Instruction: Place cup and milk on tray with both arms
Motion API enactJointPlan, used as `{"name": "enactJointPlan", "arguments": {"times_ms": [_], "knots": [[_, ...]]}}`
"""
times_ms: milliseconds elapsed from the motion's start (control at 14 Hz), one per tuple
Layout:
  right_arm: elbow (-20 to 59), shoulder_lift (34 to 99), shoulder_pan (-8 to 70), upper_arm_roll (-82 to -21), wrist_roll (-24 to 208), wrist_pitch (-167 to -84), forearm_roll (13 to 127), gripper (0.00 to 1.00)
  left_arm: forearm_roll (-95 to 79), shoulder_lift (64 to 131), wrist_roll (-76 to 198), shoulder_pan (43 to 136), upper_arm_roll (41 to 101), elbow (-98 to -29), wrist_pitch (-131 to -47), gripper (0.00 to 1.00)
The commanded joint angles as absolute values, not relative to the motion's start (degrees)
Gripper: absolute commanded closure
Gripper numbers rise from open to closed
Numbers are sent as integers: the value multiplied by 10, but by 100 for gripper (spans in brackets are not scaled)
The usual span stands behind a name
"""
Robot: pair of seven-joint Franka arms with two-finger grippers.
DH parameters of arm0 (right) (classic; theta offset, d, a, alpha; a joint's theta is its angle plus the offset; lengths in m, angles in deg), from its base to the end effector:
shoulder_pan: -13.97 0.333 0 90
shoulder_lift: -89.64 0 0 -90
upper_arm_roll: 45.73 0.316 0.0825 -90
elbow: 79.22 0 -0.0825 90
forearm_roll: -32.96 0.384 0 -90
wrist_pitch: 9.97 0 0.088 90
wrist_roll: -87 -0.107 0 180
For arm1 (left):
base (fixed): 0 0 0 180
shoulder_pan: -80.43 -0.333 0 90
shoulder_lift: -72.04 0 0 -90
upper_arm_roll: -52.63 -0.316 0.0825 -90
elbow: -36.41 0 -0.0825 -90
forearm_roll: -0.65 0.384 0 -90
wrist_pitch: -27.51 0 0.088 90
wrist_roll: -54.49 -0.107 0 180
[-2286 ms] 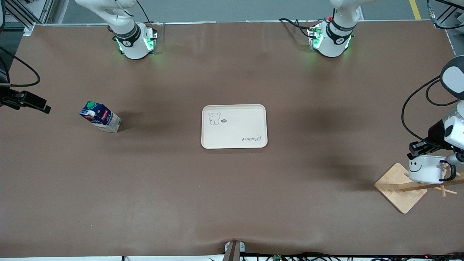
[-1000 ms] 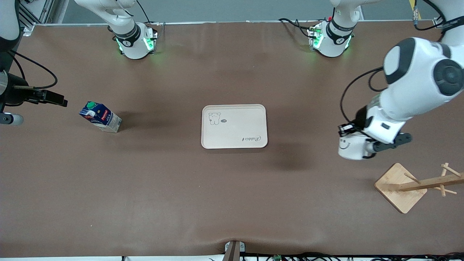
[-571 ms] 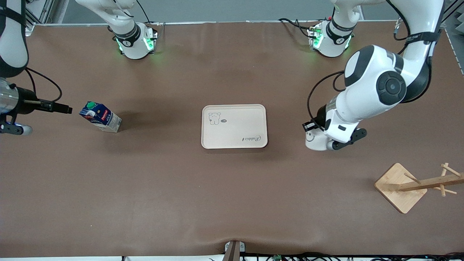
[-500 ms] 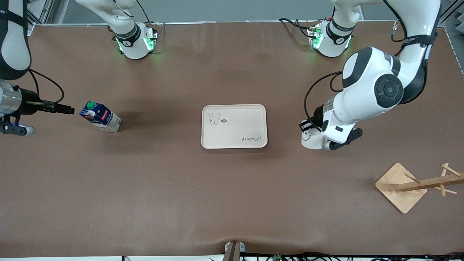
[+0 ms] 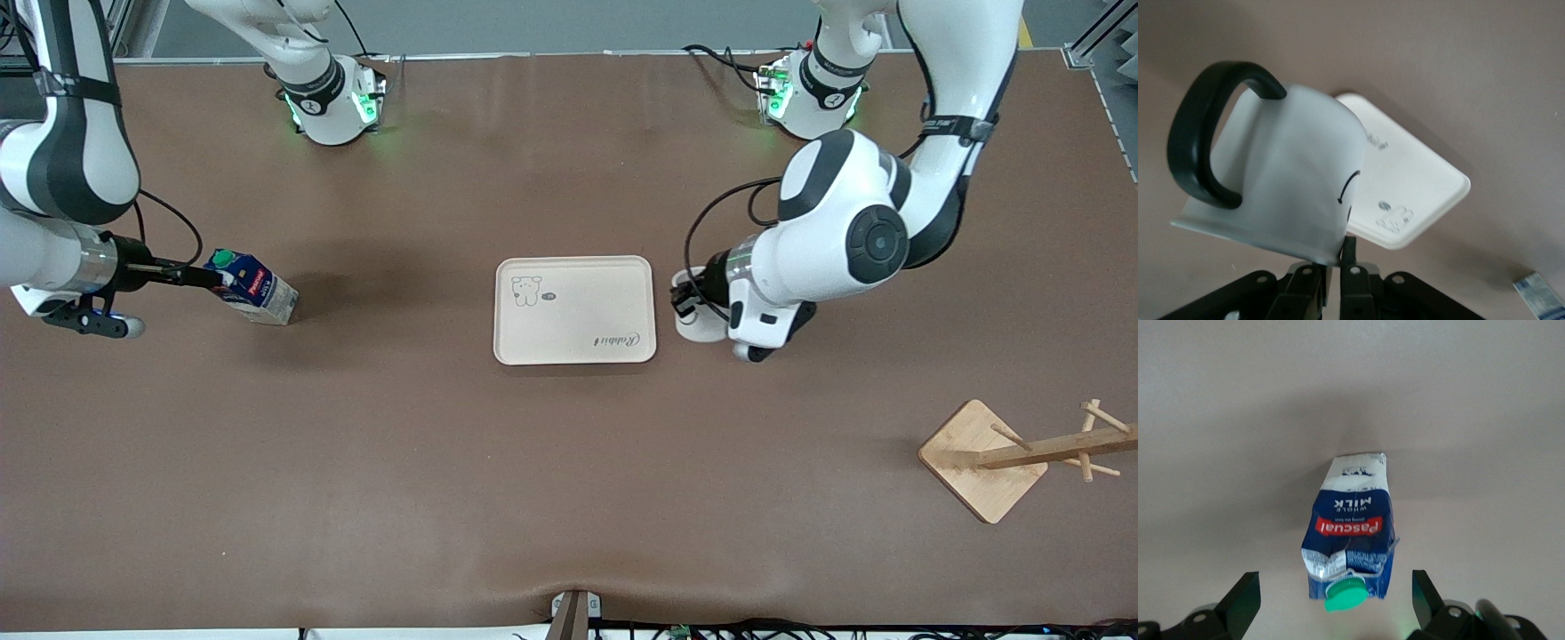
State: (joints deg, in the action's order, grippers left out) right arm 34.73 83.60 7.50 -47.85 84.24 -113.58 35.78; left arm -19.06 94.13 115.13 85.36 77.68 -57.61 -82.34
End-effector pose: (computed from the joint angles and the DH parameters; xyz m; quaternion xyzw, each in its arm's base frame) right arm 0.5380 -0.0768 0.3907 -0.9838 0.1071 0.1411 0.0281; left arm 0.5683 -0.3195 0.4121 0.9135 0.3280 -0.1962 0.1392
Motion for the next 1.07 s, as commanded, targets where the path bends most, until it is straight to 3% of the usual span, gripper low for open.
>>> {"name": "enactJointPlan", "arguments": {"times_ms": [0,429,500,643,714,1000], "knots": [[444,886,70,-475,849,-1234,365,0,-248,971,1165,857,775,-555,-810,100],[534,914,72,-475,852,-1292,364,3,-320,1035,1159,875,775,-555,-810,100],[536,917,72,-475,852,-1292,364,19,-333,1046,1159,879,775,-555,-810,100],[535,924,72,-475,852,-1276,364,84,-361,1072,1159,884,775,-555,-811,100],[532,926,72,-474,851,-1250,364,100,-373,1086,1158,884,775,-555,-812,100],[407,911,87,-473,842,-1108,364,100,-407,1130,1148,884,774,-555,-817,100]]}}
